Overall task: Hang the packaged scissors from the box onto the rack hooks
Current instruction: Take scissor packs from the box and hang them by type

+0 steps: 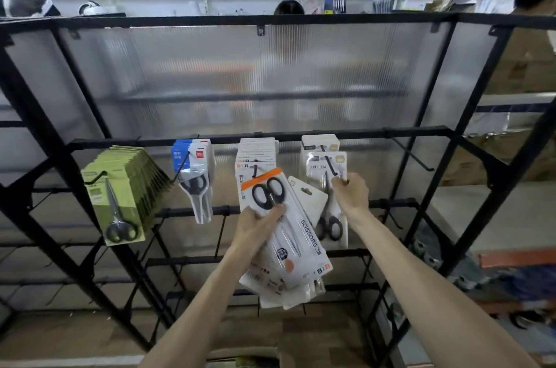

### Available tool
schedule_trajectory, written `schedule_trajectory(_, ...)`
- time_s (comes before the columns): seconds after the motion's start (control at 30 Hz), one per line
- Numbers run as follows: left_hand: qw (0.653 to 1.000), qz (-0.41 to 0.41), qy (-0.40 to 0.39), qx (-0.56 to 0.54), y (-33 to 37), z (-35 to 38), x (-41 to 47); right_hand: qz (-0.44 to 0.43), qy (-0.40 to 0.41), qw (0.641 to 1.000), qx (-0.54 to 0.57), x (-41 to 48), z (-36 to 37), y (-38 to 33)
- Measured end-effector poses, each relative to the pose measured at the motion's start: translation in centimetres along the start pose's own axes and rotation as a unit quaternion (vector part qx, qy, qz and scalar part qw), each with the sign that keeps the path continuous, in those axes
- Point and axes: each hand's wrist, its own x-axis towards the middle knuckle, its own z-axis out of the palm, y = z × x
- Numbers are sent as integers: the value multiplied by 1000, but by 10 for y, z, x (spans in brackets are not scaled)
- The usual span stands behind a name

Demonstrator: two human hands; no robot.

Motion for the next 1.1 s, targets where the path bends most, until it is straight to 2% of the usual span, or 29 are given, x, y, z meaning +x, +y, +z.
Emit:
schedule_trajectory(0.2, 1000, 3, 20, 9, 6, 11, 9, 30, 14, 999, -5, 32, 12, -4)
schedule_trajectory(0.33, 1000, 8, 14, 21, 1, 12, 7, 40, 6, 998, -50, 47, 15, -9)
schedule_trajectory(0.5, 999, -26, 32, -7, -2, 11, 4, 49, -19, 998, -43, 6, 11, -13)
schedule_trajectory(0.57, 998, -37, 37, -24, -3, 12, 3, 0, -1, 1000, -5, -24, 4, -6)
schedule_trajectory(0.67, 997, -54, 39, -47, -2, 15, 2, -66, -77, 993, -58, -66, -9, 1)
schedule_trajectory(0.73, 995, -60, 39, -65, -1, 17, 0, -80, -111, 986, -99, -85, -19, -1)
schedule_trajectory(0.83, 993, -65, 30, -91, -3, 21, -2, -24, -151, 986, -62, -103, -35, -6)
schedule_trajectory(0.93, 989, -80, 24, -126, -5, 23, -4, 15, -208, 973, -101, -112, -42, 0)
schedule_trajectory(1.0, 986, -88, 14, -140, -6, 23, -7, 16, -170, 979, -109, -113, -42, 6)
schedule_trajectory(1.1, 985, -85, -26, -146, -7, 22, -18, 37, -111, 993, -36, -117, -38, 6)
